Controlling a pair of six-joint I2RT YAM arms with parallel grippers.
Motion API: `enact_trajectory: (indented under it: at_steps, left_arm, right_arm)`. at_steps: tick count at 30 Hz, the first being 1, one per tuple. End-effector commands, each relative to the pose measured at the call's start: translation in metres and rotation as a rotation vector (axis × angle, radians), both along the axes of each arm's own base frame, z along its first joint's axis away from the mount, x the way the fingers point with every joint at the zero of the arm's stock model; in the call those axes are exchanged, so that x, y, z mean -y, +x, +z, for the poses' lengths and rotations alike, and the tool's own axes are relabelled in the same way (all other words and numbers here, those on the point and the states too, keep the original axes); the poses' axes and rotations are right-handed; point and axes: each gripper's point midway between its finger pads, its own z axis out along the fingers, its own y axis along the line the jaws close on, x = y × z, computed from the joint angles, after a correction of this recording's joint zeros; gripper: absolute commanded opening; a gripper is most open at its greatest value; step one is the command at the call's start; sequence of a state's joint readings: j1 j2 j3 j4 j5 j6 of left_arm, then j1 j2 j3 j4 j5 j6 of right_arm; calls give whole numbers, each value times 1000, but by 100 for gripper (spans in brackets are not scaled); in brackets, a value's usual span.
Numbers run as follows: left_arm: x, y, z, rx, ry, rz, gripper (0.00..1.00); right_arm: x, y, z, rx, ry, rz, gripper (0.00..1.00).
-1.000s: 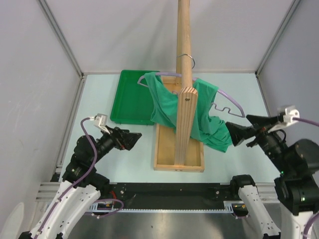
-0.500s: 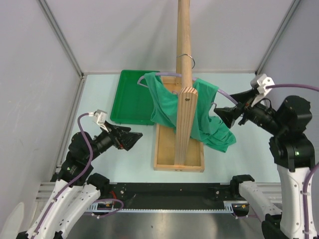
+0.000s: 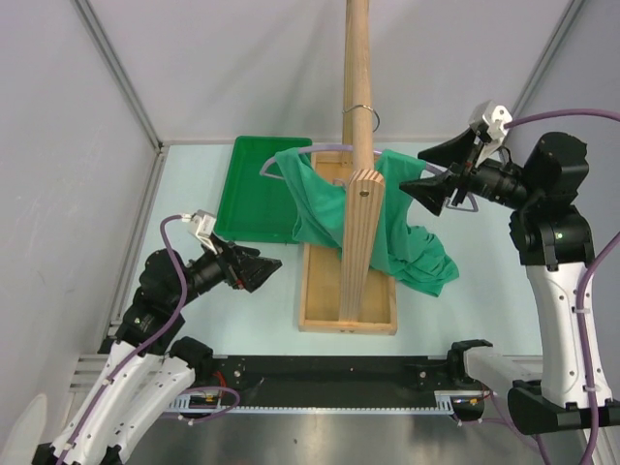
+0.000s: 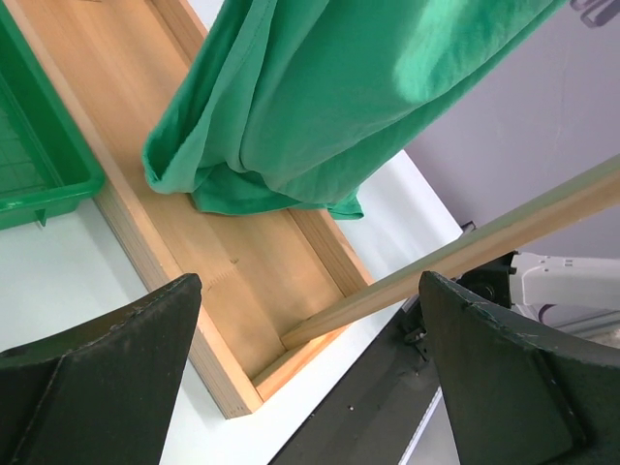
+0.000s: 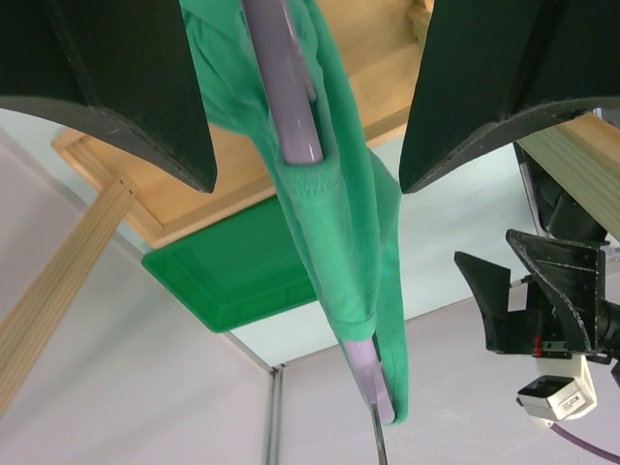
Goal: Remove the tank top from the hanger
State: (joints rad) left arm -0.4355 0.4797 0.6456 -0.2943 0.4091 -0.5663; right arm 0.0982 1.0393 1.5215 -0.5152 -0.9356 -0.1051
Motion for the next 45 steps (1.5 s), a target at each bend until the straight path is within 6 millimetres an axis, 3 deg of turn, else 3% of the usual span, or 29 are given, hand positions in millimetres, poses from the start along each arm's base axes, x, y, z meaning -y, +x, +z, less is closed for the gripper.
enact_trajectory:
  at_steps: [1,6,13,20,24,25,29,32,38,42,43,45]
  left_arm:
    - [1,-3,27,87,-16,-23,99]
    - [0,-4,26,84,-11,-25,99]
    - [1,-4,34,95,-15,-31,99]
    - [-2,-3,38,96,-15,-11,99]
    - [-4,-3,36,92,-16,5,99]
    - [-4,-2,36,89,-16,8,100]
    - [-3,-2,37,86,-19,5,100]
    - [-4,0,42,96,-17,14,99]
    - [-4,14,53,95,-18,48,97]
    - [17,22,59,62,-32,-43,90]
    - [25,33,48,8,-16,-64,87]
    - [36,39,51,-15,-15,-111,86]
  right_arm:
    - [-10,-2,25,91,7,83,76]
    - [-18,0,26,87,1,141,62]
    - [-21,6,26,98,-3,129,15]
    - [-13,11,46,175,43,34,0]
    - [-3,13,60,195,106,-39,0]
    - [3,11,72,244,132,-78,0]
    - [26,19,80,230,211,-197,0]
    - [36,23,74,166,234,-249,0]
    - [49,21,37,56,250,-354,0]
    - [54,11,11,-19,259,-404,0]
    - [55,15,-3,-58,252,-414,0]
    - [52,9,-17,-92,247,-396,0]
